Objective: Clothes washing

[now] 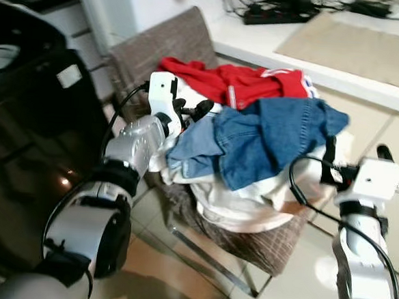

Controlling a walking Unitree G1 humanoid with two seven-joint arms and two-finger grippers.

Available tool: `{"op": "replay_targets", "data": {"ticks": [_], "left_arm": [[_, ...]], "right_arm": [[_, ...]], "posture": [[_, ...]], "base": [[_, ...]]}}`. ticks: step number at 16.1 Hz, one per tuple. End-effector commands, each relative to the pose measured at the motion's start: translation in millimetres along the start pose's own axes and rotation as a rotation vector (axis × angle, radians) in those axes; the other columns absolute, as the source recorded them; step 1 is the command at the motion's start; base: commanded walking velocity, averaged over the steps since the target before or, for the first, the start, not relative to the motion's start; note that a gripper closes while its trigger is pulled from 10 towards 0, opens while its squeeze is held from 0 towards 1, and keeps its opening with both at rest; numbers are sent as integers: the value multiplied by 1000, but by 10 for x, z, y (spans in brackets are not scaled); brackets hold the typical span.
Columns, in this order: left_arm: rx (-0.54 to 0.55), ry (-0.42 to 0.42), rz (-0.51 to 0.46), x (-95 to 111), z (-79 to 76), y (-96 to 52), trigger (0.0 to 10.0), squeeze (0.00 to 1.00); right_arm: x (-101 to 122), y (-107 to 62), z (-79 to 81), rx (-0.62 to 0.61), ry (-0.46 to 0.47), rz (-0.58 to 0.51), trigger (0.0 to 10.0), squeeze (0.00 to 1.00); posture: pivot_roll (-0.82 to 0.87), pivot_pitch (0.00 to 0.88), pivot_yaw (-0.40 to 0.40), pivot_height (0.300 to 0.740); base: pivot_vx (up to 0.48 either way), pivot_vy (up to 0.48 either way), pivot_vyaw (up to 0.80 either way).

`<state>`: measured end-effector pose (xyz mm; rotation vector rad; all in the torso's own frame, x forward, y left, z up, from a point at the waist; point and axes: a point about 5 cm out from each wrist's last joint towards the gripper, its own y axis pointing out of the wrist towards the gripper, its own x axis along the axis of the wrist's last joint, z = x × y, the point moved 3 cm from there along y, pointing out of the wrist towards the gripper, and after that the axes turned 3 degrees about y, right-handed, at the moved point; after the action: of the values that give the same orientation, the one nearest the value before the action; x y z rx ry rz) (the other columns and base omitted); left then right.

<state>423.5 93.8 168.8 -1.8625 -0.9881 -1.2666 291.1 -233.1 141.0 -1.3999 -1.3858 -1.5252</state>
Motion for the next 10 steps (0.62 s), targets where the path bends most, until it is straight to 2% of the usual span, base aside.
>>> {"op": "replay_targets", "data": {"ticks": [1, 2, 4, 6, 7, 8, 9, 10], "left_arm": [[-29, -12, -12, 132, -6, 2, 10000, 0], [-102, 47, -20, 252, -45, -29, 10000, 0], [-176, 125, 11, 258, -107, -56, 10000, 0], [-209, 182, 62, 185, -148, -46, 10000, 0], [-226, 262, 71, 157, -180, -17, 10000, 0], [-232, 311, 47, 184, -197, -7, 10000, 0], [-187, 430, -37, 340, -214, 30, 10000, 0], [-236, 399, -53, 364, -306, 51, 10000, 0]], "right_arm": [[24, -20, -43, -6, -15, 0, 10000, 0], [34, -37, -80, -17, -23, 0, 10000, 0], [60, -36, -100, -26, -29, -7, 10000, 0], [114, -153, -173, -24, -45, -10, 10000, 0], [75, -299, -216, 15, -65, 16, 10000, 0], [55, -358, -232, 32, -72, 30, 10000, 0], [18, -455, -73, 187, 92, 74, 10000, 0], [32, -514, 154, 381, 116, 108, 10000, 0]], "posture": [[-400, 30, 158, 740], [-425, 26, 174, 740], [-422, 30, 175, 740], [-413, 34, 170, 740], [-414, 49, 167, 740], [-417, 53, 168, 740], [-435, 80, 178, 740], [-451, 99, 190, 740]], "base": [[0, 0, 0], [0, 0, 0], [0, 0, 0], [0, 0, 0], [0, 0, 0], [0, 0, 0], [0, 0, 0], [0, 0, 0]]}}
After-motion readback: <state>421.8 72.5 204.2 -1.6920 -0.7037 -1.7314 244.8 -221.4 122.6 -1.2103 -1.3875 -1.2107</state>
